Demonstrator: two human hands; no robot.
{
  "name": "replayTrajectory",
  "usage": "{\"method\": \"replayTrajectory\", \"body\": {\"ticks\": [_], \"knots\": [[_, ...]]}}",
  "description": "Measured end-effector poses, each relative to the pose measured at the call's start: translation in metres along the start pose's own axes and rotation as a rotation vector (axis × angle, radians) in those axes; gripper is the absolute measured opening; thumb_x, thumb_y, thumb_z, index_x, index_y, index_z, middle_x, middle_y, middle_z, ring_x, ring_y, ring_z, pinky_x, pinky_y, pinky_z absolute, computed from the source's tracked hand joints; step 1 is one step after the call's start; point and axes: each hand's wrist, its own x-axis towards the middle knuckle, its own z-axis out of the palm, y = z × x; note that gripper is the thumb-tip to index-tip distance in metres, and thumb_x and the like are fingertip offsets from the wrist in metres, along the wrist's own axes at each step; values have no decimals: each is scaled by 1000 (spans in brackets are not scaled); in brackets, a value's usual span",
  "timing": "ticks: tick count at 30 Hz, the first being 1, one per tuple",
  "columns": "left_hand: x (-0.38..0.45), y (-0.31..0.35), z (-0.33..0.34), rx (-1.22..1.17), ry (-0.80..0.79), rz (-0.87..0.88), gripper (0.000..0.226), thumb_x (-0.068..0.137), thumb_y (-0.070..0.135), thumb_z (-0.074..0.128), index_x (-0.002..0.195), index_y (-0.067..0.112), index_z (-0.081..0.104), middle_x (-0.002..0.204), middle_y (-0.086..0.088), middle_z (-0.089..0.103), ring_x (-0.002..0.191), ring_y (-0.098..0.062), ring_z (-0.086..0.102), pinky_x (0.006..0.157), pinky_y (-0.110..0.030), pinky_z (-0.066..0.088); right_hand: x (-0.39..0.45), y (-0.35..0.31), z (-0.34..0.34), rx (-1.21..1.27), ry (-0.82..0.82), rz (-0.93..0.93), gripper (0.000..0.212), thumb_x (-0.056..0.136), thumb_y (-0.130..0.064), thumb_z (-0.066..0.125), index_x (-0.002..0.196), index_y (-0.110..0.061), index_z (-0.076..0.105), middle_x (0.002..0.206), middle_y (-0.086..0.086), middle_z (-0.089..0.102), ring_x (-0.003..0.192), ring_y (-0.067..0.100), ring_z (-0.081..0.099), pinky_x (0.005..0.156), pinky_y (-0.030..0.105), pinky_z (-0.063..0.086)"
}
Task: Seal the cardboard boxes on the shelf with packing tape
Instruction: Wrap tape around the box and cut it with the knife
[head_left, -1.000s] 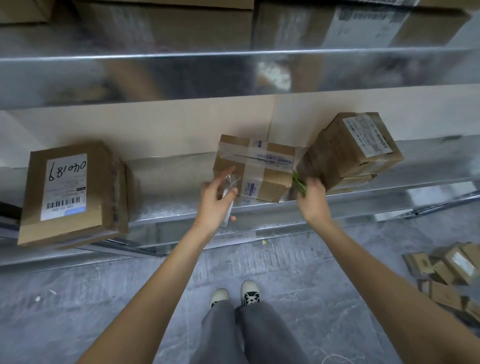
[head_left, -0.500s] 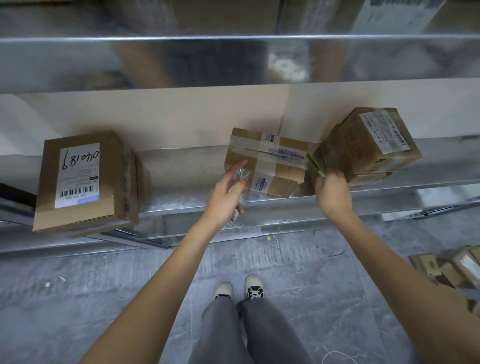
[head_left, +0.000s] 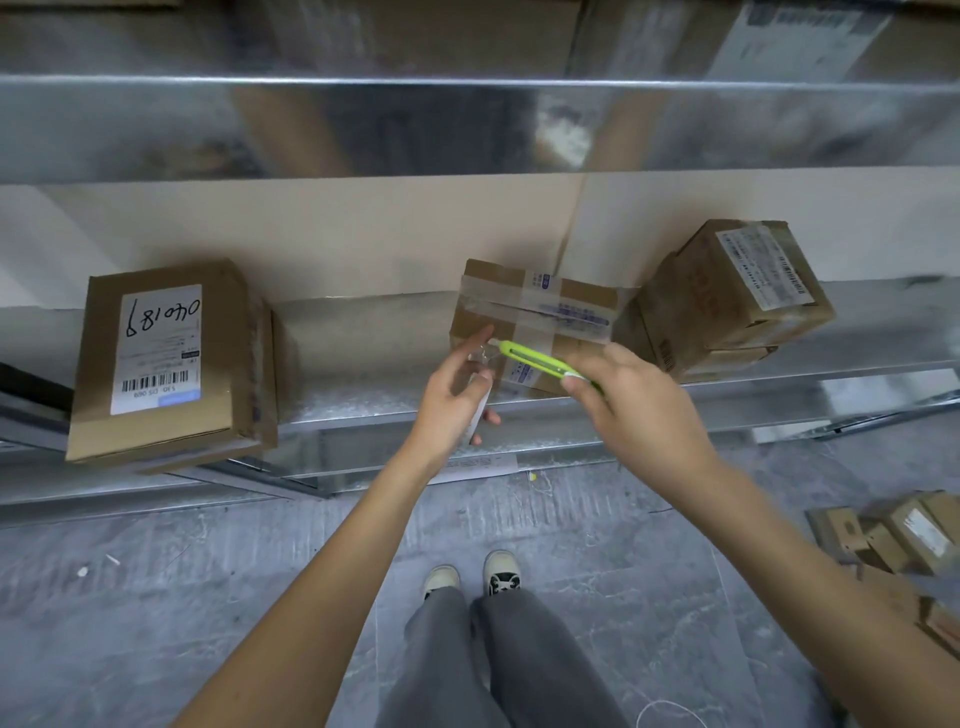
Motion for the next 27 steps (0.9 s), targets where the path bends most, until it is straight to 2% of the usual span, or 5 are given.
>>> {"method": "replayTrajectory", "body": {"ticks": [14,17,21,24,27], "knots": [[-4,0,1,61,-1,15,50,99,13,48,138,44,45,108,6,56,59,-17,60,38,-23,42,10,-13,16,-238,-3,-52,28,99,-21,51,122,-16,65,95,7,52,67,34,60,53,34,44],[-3,0,1,89,2,28,49,99,15,48,138,46,45,111,4,55,60,-17,58,38,-24,43,11,-14,20,-277,10,-68,24,92,-13,61,115,-12,69,84,5,47,56,33,57,44,26,32],[-2,0,0,179,16,52,49,99,19,47,138,49,44,112,5,57,60,-14,57,40,-26,47,15,-19,23,-309,34,-91,29,63,0,83,89,-8,74,69,5,44,37,23,26,47,13,2],[0,0,-1,234,16,46,50,98,22,47,136,54,43,113,6,57,59,-10,57,41,-26,48,15,-21,24,-313,36,-89,36,55,2,85,87,-9,75,67,6,47,37,21,19,50,13,-1],[3,2,-5,269,0,50,52,98,20,48,136,54,44,116,4,57,61,-13,58,41,-27,48,14,-22,22,-316,-3,-84,35,65,3,79,98,-8,74,71,5,42,39,22,23,47,16,0]]}}
